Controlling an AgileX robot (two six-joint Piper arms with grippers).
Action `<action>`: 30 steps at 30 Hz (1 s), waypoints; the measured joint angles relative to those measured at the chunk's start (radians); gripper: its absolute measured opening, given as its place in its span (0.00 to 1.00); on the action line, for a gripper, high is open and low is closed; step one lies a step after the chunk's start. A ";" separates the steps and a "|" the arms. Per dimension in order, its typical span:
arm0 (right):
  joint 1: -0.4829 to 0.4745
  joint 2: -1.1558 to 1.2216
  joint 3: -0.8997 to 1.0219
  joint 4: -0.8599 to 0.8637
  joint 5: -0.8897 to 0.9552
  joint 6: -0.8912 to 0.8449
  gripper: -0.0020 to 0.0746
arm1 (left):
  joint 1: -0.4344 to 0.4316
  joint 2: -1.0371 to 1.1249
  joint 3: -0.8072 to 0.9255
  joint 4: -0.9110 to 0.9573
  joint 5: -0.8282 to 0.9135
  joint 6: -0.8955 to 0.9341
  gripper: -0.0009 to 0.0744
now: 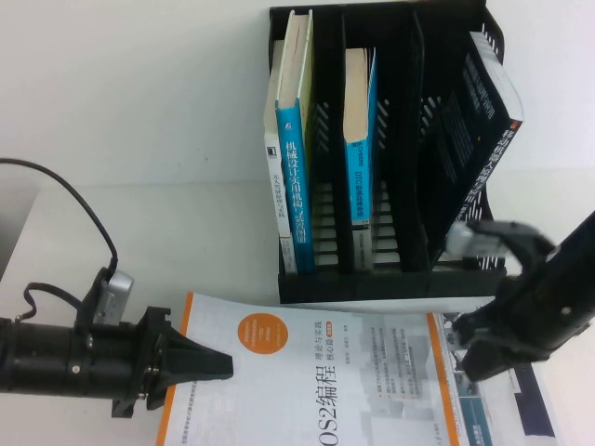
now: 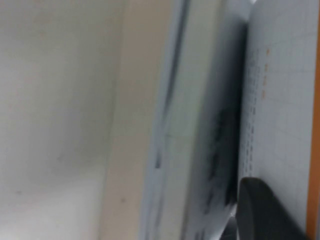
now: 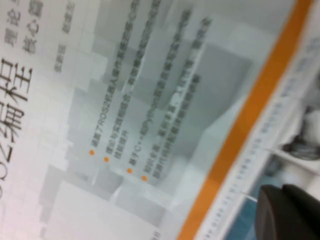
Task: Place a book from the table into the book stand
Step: Pick up the book with your left arm, then place the book on the book shelf
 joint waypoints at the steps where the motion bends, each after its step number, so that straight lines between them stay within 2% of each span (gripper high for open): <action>1: 0.000 -0.028 0.000 -0.026 -0.009 0.019 0.02 | 0.000 -0.020 0.000 0.004 0.000 -0.003 0.15; 6: 0.000 -0.170 0.000 -0.110 -0.026 0.072 0.02 | -0.004 -0.147 -0.012 0.042 0.000 -0.065 0.15; 12: 0.000 -0.330 0.000 -0.138 0.004 0.078 0.02 | -0.004 -0.336 -0.126 0.188 0.006 -0.263 0.15; 18: 0.000 -0.440 0.002 -0.142 0.045 0.114 0.02 | -0.004 -0.536 -0.332 0.426 0.053 -0.540 0.15; 22: 0.000 -0.478 0.003 -0.144 0.076 0.127 0.02 | -0.006 -0.604 -0.497 0.517 0.098 -0.689 0.15; 25: 0.000 -0.483 0.003 -0.144 0.105 0.128 0.02 | -0.038 -0.621 -0.636 0.587 0.117 -0.805 0.15; 30: 0.000 -0.483 0.003 -0.144 0.141 0.151 0.02 | -0.160 -0.614 -0.856 0.821 0.143 -1.059 0.15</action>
